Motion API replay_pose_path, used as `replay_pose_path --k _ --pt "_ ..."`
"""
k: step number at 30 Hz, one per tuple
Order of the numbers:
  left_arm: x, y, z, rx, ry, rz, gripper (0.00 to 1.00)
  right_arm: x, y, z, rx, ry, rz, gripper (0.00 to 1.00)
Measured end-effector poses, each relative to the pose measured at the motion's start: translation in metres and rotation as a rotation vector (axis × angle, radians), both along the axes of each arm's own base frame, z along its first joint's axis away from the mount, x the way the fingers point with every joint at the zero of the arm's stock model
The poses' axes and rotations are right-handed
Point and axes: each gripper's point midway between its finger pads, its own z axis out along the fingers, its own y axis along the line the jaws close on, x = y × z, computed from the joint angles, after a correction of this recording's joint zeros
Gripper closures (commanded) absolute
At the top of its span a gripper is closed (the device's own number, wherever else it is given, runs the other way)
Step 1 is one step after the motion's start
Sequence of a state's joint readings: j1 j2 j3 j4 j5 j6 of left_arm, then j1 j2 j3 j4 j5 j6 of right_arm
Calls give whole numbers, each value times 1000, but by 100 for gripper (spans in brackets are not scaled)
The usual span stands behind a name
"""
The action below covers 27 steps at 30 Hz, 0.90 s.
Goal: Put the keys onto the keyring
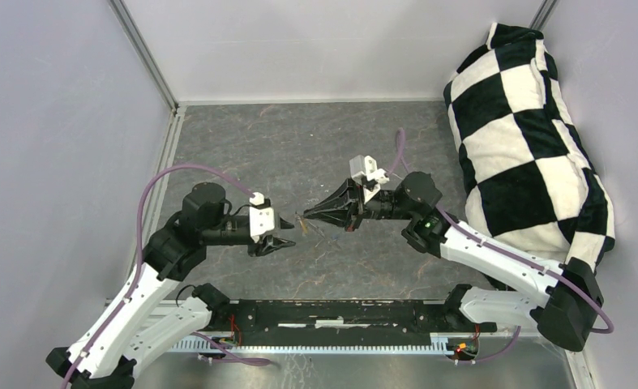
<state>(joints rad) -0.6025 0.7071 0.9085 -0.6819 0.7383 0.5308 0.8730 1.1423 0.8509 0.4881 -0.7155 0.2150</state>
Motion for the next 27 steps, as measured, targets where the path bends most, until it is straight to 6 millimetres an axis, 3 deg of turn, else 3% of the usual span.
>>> replay_pose_path --k 12,20,27 --pt "8 -27 37 -197 97 3 51 -18 -9 22 251 59 42 100" --pt "8 -38 52 -272 155 -22 51 -30 -5 29 349 74 50 100" --pt "4 -39 55 -282 164 -38 55 -25 -9 33 409 79 1 100"
